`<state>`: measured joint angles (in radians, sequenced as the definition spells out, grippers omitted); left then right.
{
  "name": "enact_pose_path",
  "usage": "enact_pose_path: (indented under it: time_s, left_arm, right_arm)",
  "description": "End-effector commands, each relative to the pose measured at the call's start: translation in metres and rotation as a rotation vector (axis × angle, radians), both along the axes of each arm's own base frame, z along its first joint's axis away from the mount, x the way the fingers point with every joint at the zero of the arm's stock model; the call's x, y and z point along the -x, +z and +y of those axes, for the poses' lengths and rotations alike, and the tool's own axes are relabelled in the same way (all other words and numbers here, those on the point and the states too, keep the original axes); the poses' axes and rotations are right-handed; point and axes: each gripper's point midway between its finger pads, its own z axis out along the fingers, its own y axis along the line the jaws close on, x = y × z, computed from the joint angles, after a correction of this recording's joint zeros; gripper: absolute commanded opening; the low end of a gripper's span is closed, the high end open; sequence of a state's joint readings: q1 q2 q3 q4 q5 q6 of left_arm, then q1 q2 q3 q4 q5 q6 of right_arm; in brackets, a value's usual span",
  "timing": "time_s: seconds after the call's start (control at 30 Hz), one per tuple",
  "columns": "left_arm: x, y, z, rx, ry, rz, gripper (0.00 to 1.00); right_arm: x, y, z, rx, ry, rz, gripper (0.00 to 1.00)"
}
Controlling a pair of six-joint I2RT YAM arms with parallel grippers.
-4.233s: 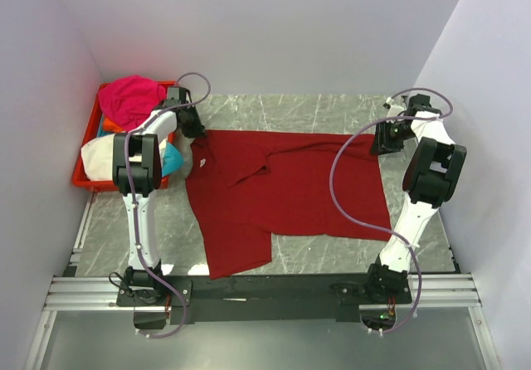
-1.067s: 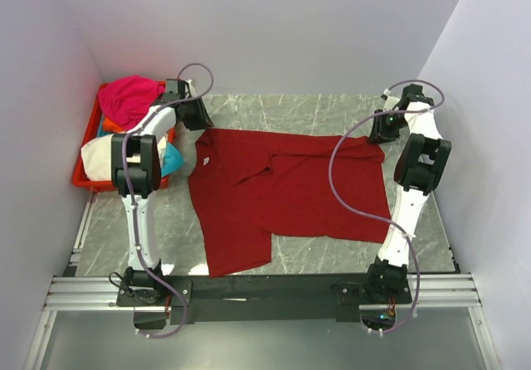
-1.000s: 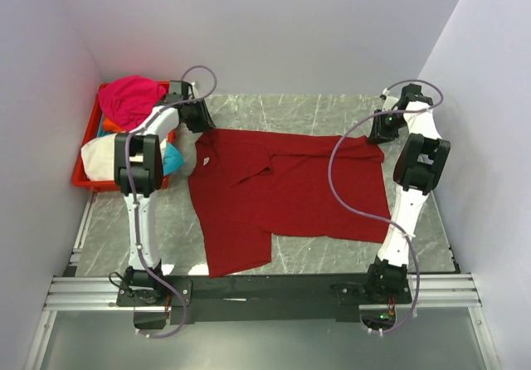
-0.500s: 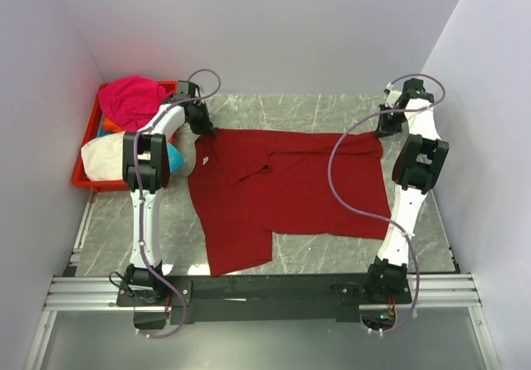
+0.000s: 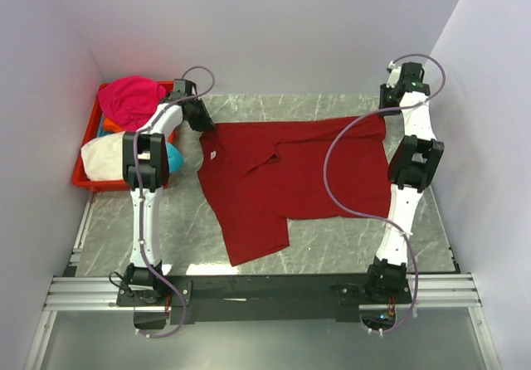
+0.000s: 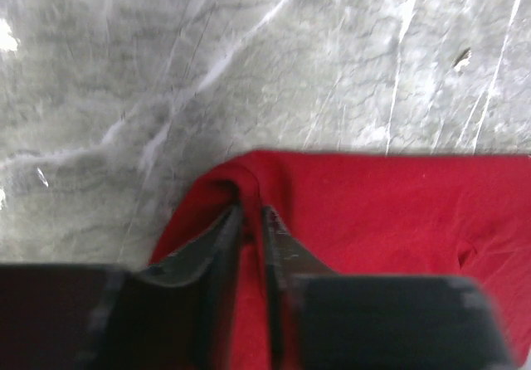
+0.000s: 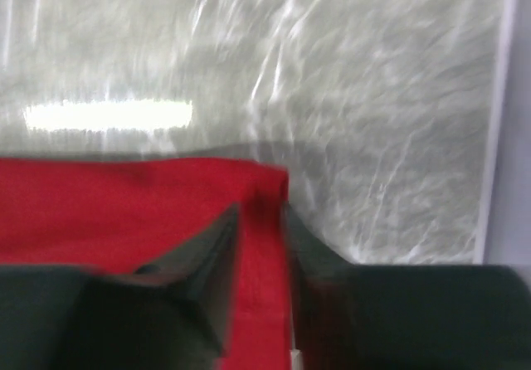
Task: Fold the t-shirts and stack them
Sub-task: Fold the tshirt
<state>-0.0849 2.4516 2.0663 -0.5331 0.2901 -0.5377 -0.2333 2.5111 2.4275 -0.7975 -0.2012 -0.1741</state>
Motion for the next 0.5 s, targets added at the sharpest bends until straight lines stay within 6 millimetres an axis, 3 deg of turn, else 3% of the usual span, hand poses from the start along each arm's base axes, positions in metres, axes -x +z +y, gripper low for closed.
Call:
enact_pose_path:
  time_s: [0.0,0.03,0.07,0.13,0.17,0.2,0.23,0.27,0.3,0.33,0.37,0.4,0.43,0.47]
  left_arm:
    - [-0.024,0.05,0.001,0.03,0.01,-0.141,0.24]
    - [-0.027,0.063,0.001,0.028,0.004,-0.178,0.28]
    - [-0.03,0.091,0.002,0.02,0.0,-0.239,0.36]
    - [-0.035,0.128,0.007,-0.011,-0.009,-0.339,0.42]
    - [-0.032,0.162,0.008,-0.024,-0.018,-0.412,0.45]
    - [-0.03,0.181,0.01,-0.051,-0.04,-0.465,0.46]
    - [-0.029,0.203,0.01,-0.06,-0.052,-0.536,0.48]
    - [-0.014,0.229,0.012,-0.072,-0.061,-0.589,0.53]
    - [-0.006,0.243,0.013,-0.101,-0.08,-0.637,0.55]
    - [0.01,0.294,0.015,-0.112,-0.08,-0.768,0.64]
    - [0.024,0.274,0.015,-0.118,-0.099,-0.739,0.69]
    - [0.035,0.281,0.015,-0.129,-0.114,-0.773,0.75]
    - [0.046,0.285,0.016,-0.128,-0.116,-0.794,0.85]
    - [0.067,0.287,0.018,-0.117,-0.125,-0.823,0.99]
  right_arm:
    - [-0.035,0.052,-0.027,0.146,-0.075,-0.194,0.41]
    - [-0.036,0.058,-0.03,0.163,-0.09,-0.207,0.47]
    - [-0.035,0.075,-0.031,0.172,-0.092,-0.235,0.55]
    - [-0.03,0.081,-0.026,0.169,-0.064,-0.24,0.63]
    - [-0.025,0.099,-0.02,0.16,-0.039,-0.265,0.64]
    - [-0.018,0.102,-0.014,0.155,0.004,-0.257,0.66]
    - [-0.008,0.088,0.008,0.08,0.104,-0.223,0.68]
    - [0.004,0.104,0.023,0.055,0.178,-0.239,0.69]
    - [0.027,0.081,0.039,0.025,0.289,-0.164,0.69]
    - [0.045,0.099,0.066,-0.046,0.413,-0.196,0.7]
    - [0.061,0.095,0.079,-0.068,0.484,-0.177,0.7]
    - [0.083,0.089,0.102,-0.064,0.624,-0.149,0.7]
    - [0.114,0.062,0.118,-0.108,0.702,-0.077,0.7]
    - [0.136,0.078,0.136,-0.098,0.795,-0.112,0.7]
